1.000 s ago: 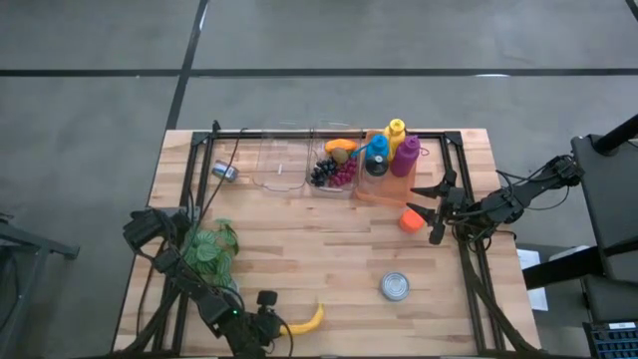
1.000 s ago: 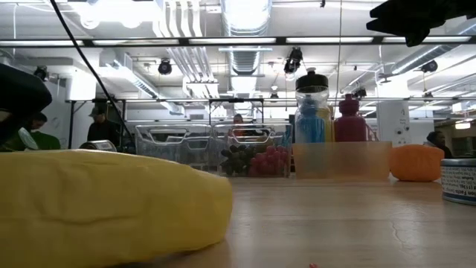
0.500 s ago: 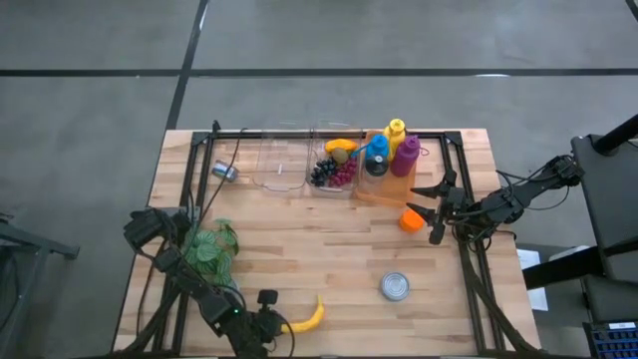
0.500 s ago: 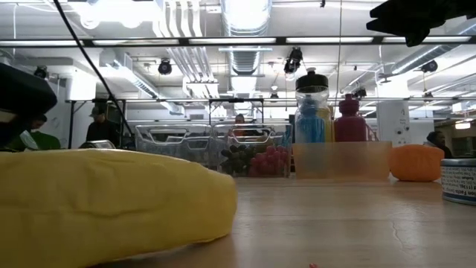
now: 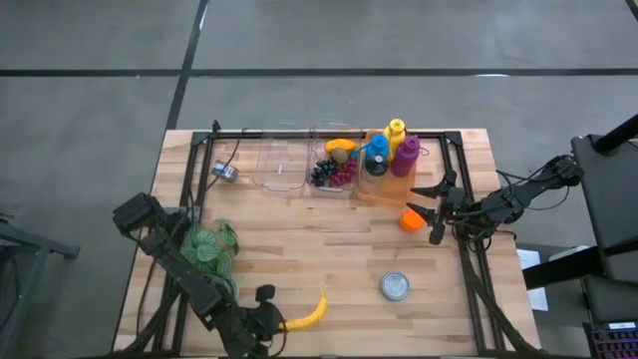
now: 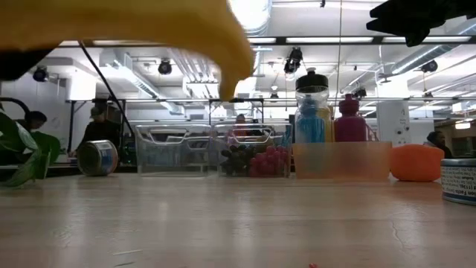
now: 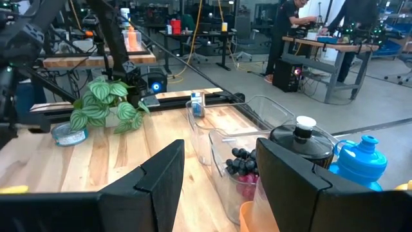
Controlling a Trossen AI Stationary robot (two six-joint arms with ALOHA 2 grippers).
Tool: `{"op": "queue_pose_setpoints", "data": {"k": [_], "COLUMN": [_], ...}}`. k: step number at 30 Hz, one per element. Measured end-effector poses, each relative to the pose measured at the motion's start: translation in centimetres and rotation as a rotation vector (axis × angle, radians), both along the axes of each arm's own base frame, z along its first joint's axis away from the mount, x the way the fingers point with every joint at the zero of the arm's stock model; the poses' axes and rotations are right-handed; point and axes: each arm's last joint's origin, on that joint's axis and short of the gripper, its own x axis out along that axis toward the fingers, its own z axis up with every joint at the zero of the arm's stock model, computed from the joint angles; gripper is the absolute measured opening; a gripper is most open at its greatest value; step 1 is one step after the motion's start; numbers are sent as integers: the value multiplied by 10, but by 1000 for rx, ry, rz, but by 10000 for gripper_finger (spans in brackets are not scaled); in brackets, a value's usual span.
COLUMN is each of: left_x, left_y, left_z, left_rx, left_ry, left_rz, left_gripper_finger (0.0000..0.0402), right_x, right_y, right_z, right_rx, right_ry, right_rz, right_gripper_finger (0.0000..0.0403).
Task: Pick & Place Food Item
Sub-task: Put the yellow banana into the right transparent bin
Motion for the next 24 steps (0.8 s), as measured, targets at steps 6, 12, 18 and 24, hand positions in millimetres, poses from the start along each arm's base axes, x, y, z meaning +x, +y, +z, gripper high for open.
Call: {"op": "queue_pose_setpoints", "data": {"k": [6,12,18,24], "left_x": [10,27,47,60], "left_y": [22,63,134,200], "left_z": [34,71,107,114], "left_rx": [-22,-14,-4,10], "left_ry": [-95,-190,-265,-213], "left_rz": [82,167,281,335], "left_gripper_finger": [67,69,69,69], "right_x": [0,0,0,0], "right_y": [0,0,0,0], "right_z": [0,0,0,0], "right_rx": [1,0,-1,0], "right_ry": [0,0,1,0], "right_rz": [0,0,0,0], "right_gripper_finger": [190,190,190,190]}}
